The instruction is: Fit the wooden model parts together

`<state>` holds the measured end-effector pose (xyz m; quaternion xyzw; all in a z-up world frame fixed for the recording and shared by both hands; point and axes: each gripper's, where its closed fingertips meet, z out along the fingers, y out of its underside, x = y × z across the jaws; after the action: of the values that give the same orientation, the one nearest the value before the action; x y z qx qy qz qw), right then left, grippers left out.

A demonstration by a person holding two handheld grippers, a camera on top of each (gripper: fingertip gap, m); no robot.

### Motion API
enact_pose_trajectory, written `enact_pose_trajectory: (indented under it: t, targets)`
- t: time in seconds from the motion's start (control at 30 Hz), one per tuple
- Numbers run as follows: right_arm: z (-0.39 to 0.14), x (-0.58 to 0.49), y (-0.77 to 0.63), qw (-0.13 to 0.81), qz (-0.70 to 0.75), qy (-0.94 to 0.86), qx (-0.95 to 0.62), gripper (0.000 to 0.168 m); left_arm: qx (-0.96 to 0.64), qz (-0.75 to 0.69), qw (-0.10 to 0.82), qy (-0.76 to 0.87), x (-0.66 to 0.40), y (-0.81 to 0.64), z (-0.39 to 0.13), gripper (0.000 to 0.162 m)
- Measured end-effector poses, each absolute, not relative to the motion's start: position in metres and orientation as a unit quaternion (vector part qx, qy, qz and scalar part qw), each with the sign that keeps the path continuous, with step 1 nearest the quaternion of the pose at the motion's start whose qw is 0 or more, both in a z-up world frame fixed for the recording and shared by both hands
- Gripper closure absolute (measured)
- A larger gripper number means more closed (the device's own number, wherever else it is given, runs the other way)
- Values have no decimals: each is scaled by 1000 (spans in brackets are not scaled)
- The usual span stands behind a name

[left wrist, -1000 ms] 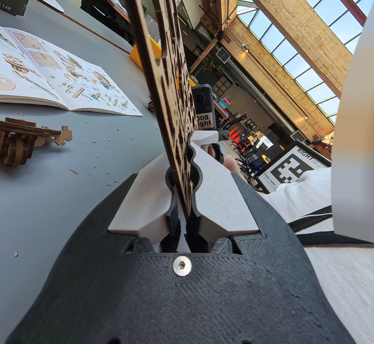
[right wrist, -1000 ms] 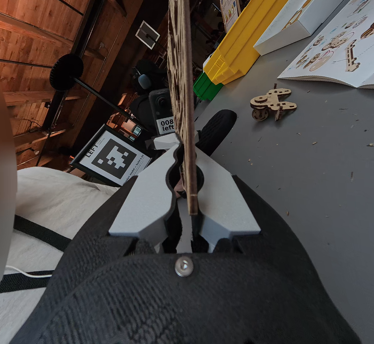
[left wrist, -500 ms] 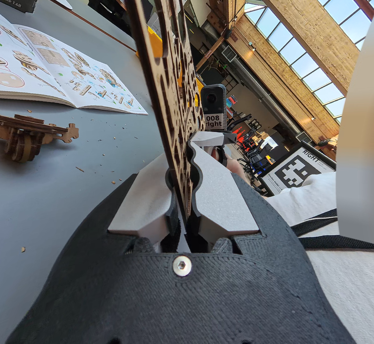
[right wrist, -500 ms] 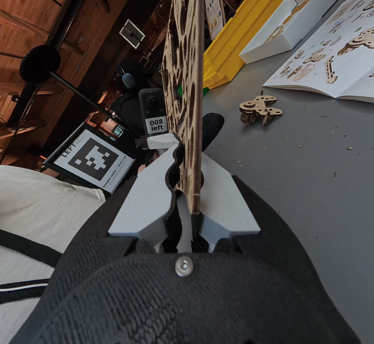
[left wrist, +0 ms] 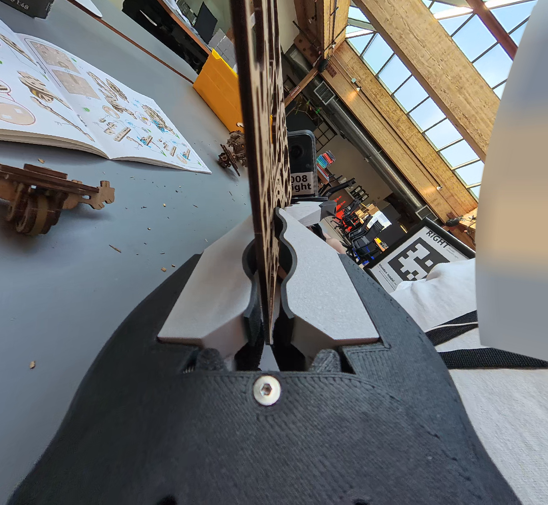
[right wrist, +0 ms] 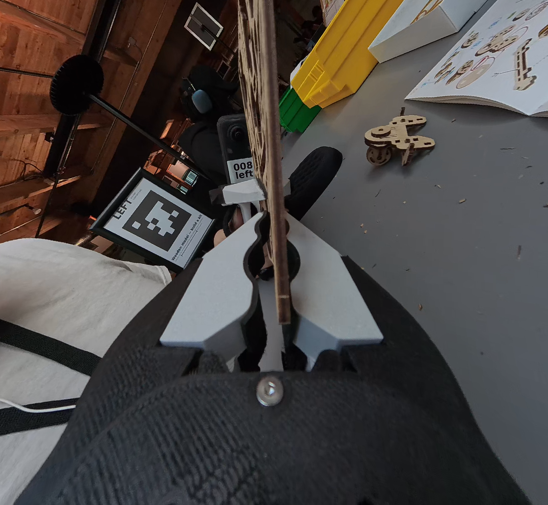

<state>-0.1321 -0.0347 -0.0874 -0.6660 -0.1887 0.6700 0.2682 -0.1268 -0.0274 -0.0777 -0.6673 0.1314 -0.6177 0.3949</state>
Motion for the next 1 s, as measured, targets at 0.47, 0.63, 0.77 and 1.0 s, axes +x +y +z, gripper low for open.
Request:
enact_pose_trajectory:
  t: [0.47,0.63,0.77,1.0]
  targets:
    - [-102,-126,-19,316,600,-173,-714,168,-675,-604,397,149,-122,-30,-80,162]
    - [-91,-127,-28,288,653,-178,-678,167,-659,-620,398,150,-123,-28,-75,161]
    - [-83,-122,-24,325,652,-172,-663,148,-661,-611,418,121,-131,-20,-74,161]
    - [-83,-101,-14,370,627,-124,-674,138,-654,-619,427,87,-140,-13,-72,162]
